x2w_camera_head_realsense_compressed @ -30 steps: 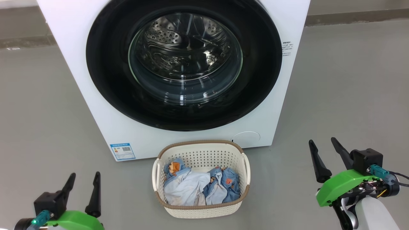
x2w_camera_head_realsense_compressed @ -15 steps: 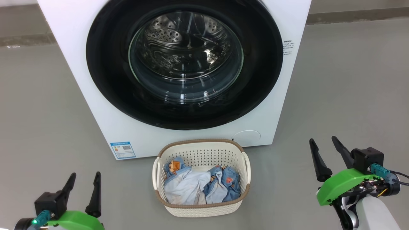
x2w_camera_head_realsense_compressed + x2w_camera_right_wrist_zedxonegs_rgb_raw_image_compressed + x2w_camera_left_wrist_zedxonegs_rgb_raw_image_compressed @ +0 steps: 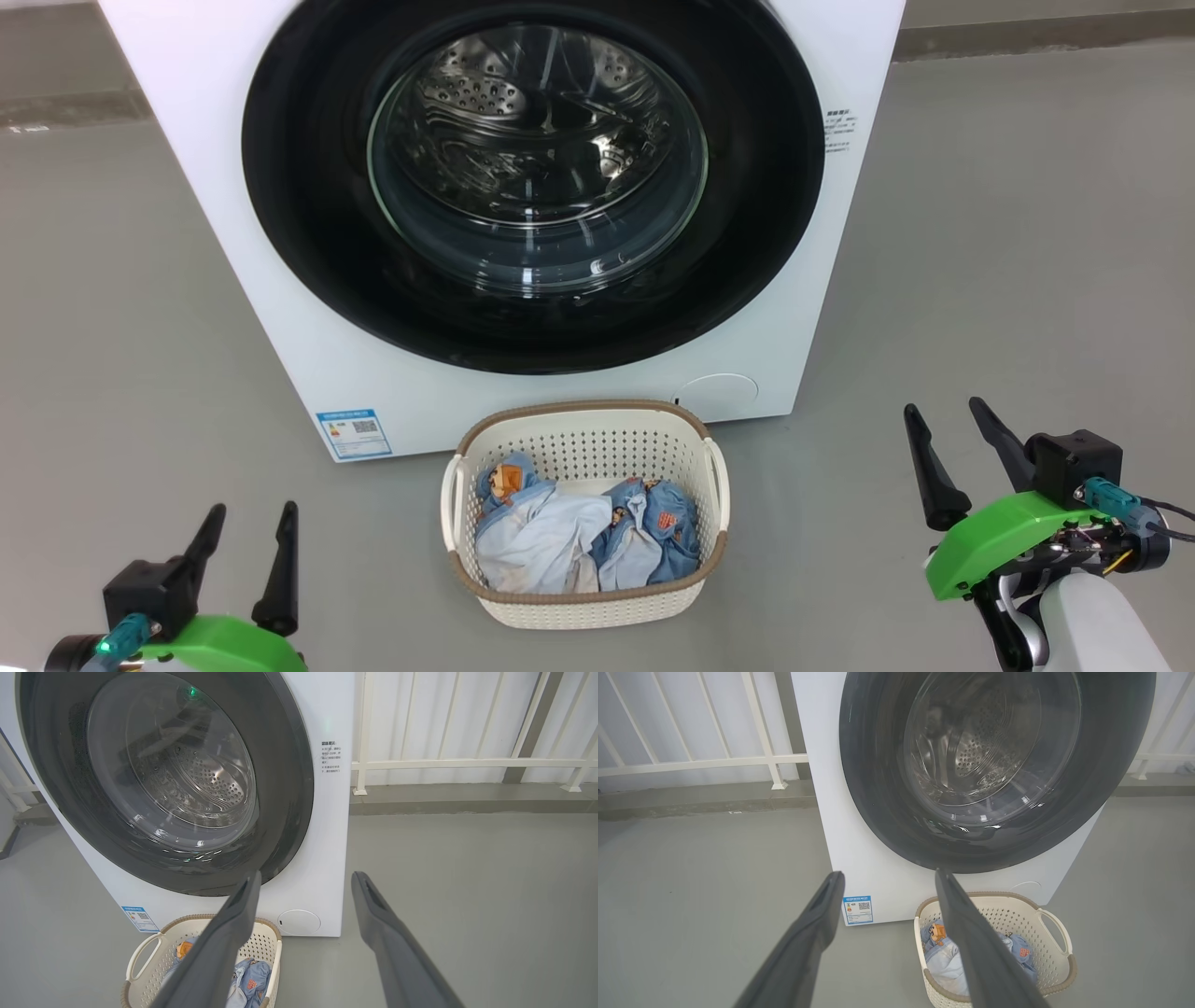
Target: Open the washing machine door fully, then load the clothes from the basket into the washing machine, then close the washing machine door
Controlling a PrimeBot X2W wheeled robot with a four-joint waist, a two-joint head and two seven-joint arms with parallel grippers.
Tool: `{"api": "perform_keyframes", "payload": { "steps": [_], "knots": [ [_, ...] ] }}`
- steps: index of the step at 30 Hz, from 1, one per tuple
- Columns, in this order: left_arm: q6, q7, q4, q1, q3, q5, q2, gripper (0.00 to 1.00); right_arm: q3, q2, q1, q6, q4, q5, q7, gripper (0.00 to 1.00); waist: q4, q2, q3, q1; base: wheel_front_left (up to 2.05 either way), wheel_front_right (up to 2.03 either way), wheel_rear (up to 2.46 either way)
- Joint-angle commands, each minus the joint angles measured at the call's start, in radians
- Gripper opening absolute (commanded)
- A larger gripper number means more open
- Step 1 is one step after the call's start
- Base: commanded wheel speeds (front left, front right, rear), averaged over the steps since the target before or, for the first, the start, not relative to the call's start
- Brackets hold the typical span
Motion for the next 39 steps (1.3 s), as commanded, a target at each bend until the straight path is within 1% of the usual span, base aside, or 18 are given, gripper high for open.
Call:
{"api": "perform_keyframes", "payload": {
  "steps": [1,20,25,31,39],
  "knots": [
    [-0.004,-0.009,-0.022,-0.051,0.039,0.009,0.022,1.00,0.024,-0.003,-0.025,0.002,-0.027,0.002,-0.004,1.00,-0.001,0.0000,0.000,0.0000,0.00,0.00,0.00],
    [-0.009,-0.009,-0.021,-0.056,0.048,0.019,0.021,1.00,0.019,-0.005,-0.030,0.002,-0.017,0.011,-0.009,1.00,0.004,0.0000,0.006,0.0000,0.00,0.00,0.00],
    [-0.011,-0.009,-0.018,-0.055,0.035,0.033,0.023,1.00,0.019,-0.004,-0.028,0.002,-0.018,0.004,-0.010,1.00,0.004,0.0000,0.007,0.0000,0.08,0.08,-0.16],
    [-0.012,-0.009,-0.023,-0.051,0.030,0.032,0.018,1.00,0.016,-0.007,-0.021,0.002,-0.016,0.003,-0.013,1.00,0.008,0.0000,0.004,0.0000,0.54,0.54,-1.09],
    [-0.013,-0.009,-0.016,-0.053,0.030,0.029,0.019,1.00,0.016,-0.009,-0.015,0.002,-0.015,0.005,-0.013,1.00,0.009,0.0000,0.003,0.0000,1.02,1.02,-2.04]
  ]
}}
